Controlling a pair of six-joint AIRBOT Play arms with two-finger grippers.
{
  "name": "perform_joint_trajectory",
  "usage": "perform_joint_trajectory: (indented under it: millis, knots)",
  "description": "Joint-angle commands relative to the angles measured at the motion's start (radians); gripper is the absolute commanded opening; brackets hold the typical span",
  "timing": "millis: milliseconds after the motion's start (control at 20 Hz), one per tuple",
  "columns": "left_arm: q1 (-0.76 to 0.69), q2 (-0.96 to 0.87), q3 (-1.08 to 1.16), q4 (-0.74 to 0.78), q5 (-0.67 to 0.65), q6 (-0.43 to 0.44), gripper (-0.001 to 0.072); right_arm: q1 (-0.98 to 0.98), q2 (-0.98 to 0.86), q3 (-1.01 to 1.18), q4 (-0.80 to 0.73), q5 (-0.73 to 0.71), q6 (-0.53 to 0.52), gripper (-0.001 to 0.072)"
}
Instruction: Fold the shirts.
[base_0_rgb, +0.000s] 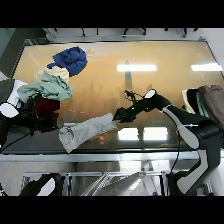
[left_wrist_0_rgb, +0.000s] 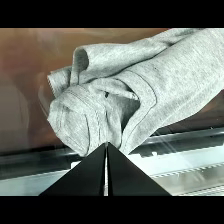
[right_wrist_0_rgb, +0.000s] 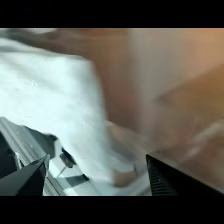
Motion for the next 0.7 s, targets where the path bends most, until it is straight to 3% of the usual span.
perform_joint_trajectory:
  millis: [0, 250, 300, 350, 400, 550, 650]
  knots:
    - [0.001, -0.003, 0.001, -0.001, -0.007, 0.000, 0.0012, 0.072, -0.032, 0.000, 0.137, -0.095, -0.063, 0.0694]
    - [0.001, -0.003, 0.001, 0.000, 0.031, 0.000, 0.0012, 0.166, -0.035, 0.002, 0.193, -0.166, -0.069, 0.0691]
    - [0.001, -0.003, 0.001, 0.000, 0.037, 0.000, 0.0012, 0.174, -0.035, 0.002, 0.208, -0.184, -0.069, 0.0574]
    - [0.001, -0.003, 0.001, 0.000, 0.038, 0.001, 0.0012, 0.174, -0.035, 0.002, 0.220, -0.196, -0.069, 0.0339]
    - [0.001, -0.003, 0.001, -0.001, 0.037, 0.001, 0.0011, 0.170, -0.034, 0.002, 0.232, -0.194, -0.082, 0.0035]
    - [0.001, -0.003, 0.001, -0.002, 0.032, 0.001, 0.0012, 0.127, 0.016, 0.001, 0.222, -0.100, -0.072, 0.0022]
    - [0.000, -0.003, 0.001, -0.006, 0.033, 0.001, 0.0011, 0.075, 0.132, -0.037, 0.119, -0.057, 0.020, 0.0022]
